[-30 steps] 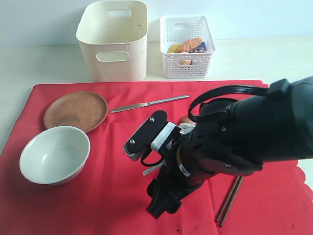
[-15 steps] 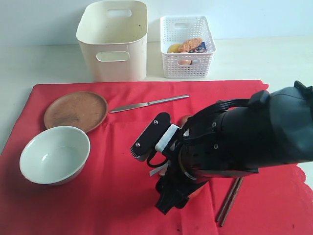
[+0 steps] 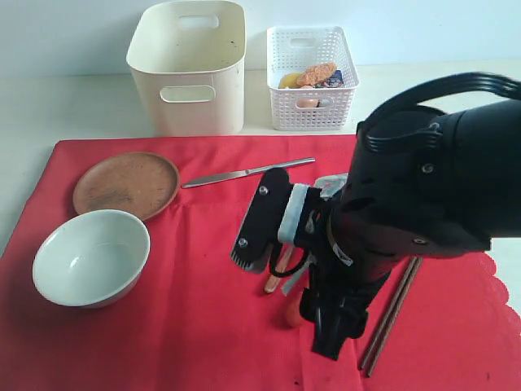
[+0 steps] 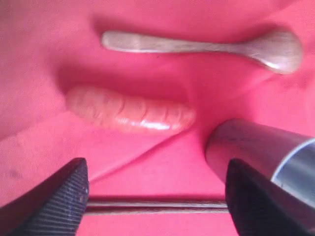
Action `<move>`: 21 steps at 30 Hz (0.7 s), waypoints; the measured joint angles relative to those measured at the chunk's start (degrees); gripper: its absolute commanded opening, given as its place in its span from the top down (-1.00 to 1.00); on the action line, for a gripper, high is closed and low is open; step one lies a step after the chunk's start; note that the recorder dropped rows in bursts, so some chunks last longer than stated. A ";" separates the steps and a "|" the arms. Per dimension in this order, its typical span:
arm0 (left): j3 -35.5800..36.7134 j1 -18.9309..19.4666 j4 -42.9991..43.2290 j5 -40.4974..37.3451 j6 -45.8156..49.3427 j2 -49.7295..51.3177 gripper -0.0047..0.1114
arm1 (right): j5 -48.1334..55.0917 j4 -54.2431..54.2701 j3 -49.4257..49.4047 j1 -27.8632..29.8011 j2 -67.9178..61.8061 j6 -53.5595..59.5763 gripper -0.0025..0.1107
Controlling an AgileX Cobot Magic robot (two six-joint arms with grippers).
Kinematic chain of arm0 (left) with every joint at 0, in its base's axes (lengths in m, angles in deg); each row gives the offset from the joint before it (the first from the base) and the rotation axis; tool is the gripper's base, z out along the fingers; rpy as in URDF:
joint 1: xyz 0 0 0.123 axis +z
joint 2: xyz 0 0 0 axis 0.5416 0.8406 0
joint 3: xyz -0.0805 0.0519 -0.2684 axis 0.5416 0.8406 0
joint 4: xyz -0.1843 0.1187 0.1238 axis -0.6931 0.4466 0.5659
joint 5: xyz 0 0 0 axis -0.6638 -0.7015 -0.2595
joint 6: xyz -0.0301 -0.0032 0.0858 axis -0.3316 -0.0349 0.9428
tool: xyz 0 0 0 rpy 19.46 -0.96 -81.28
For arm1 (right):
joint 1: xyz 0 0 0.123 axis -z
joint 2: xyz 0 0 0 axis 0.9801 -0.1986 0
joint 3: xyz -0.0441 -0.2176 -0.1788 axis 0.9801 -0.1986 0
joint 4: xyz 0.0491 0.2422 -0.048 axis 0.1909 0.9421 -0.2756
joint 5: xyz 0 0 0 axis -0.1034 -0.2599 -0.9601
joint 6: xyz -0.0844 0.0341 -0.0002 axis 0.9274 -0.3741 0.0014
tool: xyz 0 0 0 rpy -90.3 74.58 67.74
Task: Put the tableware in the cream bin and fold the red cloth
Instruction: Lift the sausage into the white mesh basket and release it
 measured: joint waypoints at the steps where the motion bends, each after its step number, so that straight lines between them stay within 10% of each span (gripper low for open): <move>1: 0.00 0.00 0.00 0.00 0.00 0.00 0.90 | 0.64 0.86 0.00 0.00 -0.46 3.46 -0.08; 21: 0.00 0.00 0.00 0.00 0.00 0.00 0.90 | -11.03 -11.46 0.12 0.00 -13.37 36.69 0.07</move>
